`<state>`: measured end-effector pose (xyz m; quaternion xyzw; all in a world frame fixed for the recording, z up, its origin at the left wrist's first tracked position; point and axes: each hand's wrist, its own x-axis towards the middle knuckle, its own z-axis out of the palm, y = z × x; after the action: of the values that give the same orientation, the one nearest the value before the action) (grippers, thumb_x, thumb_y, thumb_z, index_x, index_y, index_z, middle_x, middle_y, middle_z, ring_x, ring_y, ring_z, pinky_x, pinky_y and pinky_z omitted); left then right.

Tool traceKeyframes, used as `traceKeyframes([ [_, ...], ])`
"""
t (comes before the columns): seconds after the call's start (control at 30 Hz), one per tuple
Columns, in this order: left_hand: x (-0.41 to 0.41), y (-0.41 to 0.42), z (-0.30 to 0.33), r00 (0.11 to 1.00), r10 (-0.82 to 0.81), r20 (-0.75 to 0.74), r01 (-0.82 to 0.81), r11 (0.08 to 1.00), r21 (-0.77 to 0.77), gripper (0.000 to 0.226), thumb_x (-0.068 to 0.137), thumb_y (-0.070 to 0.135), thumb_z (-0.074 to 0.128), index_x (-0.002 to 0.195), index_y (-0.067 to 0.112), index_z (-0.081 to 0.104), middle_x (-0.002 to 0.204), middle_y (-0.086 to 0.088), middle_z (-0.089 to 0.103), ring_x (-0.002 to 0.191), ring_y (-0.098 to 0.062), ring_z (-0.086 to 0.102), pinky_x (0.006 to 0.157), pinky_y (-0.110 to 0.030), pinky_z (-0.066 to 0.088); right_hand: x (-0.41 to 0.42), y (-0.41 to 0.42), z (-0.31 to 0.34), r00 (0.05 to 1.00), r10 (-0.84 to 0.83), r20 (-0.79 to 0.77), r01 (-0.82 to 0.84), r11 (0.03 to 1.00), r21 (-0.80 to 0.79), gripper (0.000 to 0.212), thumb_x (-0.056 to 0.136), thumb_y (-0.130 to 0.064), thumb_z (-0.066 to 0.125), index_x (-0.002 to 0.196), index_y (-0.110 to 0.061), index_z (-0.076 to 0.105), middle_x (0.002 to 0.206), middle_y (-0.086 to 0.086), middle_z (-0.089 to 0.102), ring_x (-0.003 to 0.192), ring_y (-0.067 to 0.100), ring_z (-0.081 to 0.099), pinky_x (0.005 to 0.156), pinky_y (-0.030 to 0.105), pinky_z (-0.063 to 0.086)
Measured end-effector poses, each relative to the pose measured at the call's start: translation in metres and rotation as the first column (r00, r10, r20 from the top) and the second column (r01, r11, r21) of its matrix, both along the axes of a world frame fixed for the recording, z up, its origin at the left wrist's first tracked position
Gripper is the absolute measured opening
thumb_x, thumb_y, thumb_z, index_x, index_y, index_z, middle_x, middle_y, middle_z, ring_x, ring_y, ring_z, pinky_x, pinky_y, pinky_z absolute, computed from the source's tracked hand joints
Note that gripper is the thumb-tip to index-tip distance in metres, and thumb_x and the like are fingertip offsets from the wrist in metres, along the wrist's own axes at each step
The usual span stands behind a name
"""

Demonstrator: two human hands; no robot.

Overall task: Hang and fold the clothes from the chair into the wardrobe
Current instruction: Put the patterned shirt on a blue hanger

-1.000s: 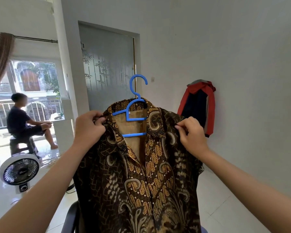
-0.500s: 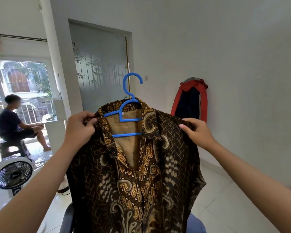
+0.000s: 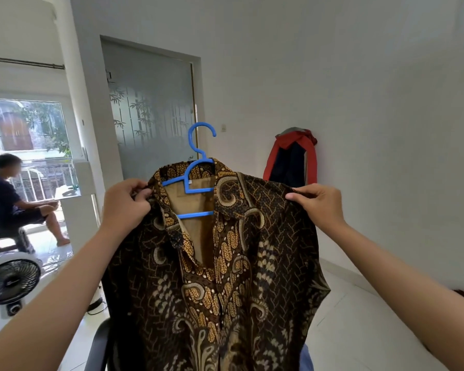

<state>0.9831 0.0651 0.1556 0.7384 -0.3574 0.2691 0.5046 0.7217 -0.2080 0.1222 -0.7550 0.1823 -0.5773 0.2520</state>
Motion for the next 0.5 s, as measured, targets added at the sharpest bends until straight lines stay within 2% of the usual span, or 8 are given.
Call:
traceKeyframes([
  [0.13,-0.025,0.000,0.004,0.999,0.009,0.050,-0.010,1.000,0.020,0.011,0.080,0.001,0.062,0.086,0.005,0.069,0.077,-0.011,0.066,0.075,-0.031,0.059,0.069,-0.031,0.044,-0.032,0.005,0.007,1.000,-0.016,0.008,0.016,1.000,-0.001,0.013,0.076,-0.020,0.079,0.088,-0.016,0.077,0.081,-0.006,0.072,0.080,0.004,0.067,0.077,0.016,0.053],
  [0.27,-0.066,-0.004,0.004,0.999,0.017,0.038,-0.017,1.000,-0.009,0.013,0.079,-0.001,0.060,0.088,0.002,0.069,0.082,-0.015,0.068,0.080,-0.031,0.060,0.070,-0.028,0.039,-0.068,0.021,-0.004,0.997,-0.074,0.013,0.074,0.997,-0.025,0.009,0.078,-0.021,0.077,0.086,-0.020,0.077,0.080,-0.007,0.071,0.078,0.006,0.065,0.073,0.016,0.051],
  [0.37,-0.098,-0.008,0.005,0.999,0.032,0.008,-0.031,0.998,-0.049,0.016,0.079,0.002,0.060,0.091,0.004,0.070,0.086,-0.016,0.069,0.084,-0.033,0.061,0.074,-0.033,0.045,-0.095,0.038,-0.024,0.991,-0.096,-0.089,0.092,0.994,-0.053,0.008,0.079,-0.020,0.077,0.086,-0.017,0.076,0.076,-0.011,0.066,0.072,0.003,0.060,0.068,0.009,0.045],
  [0.43,-0.115,-0.007,0.006,1.000,0.009,0.015,-0.008,0.998,-0.064,0.014,0.080,0.002,0.060,0.090,0.003,0.069,0.083,-0.016,0.068,0.080,-0.032,0.060,0.073,-0.034,0.045,-0.114,0.048,-0.038,0.982,-0.069,-0.176,0.061,0.997,-0.052,0.005,0.079,-0.020,0.076,0.084,-0.019,0.076,0.075,-0.012,0.065,0.069,0.004,0.060,0.066,0.013,0.046],
  [0.5,-0.128,-0.001,0.006,1.000,-0.016,0.024,0.018,0.997,-0.078,0.012,0.081,0.002,0.060,0.089,0.002,0.068,0.080,-0.014,0.065,0.075,-0.027,0.056,0.070,-0.030,0.041,-0.135,0.056,-0.045,0.984,-0.064,-0.169,0.060,0.998,-0.028,0.008,0.080,-0.020,0.076,0.078,-0.028,0.073,0.071,-0.014,0.065,0.064,0.005,0.061,0.061,0.015,0.047],
])
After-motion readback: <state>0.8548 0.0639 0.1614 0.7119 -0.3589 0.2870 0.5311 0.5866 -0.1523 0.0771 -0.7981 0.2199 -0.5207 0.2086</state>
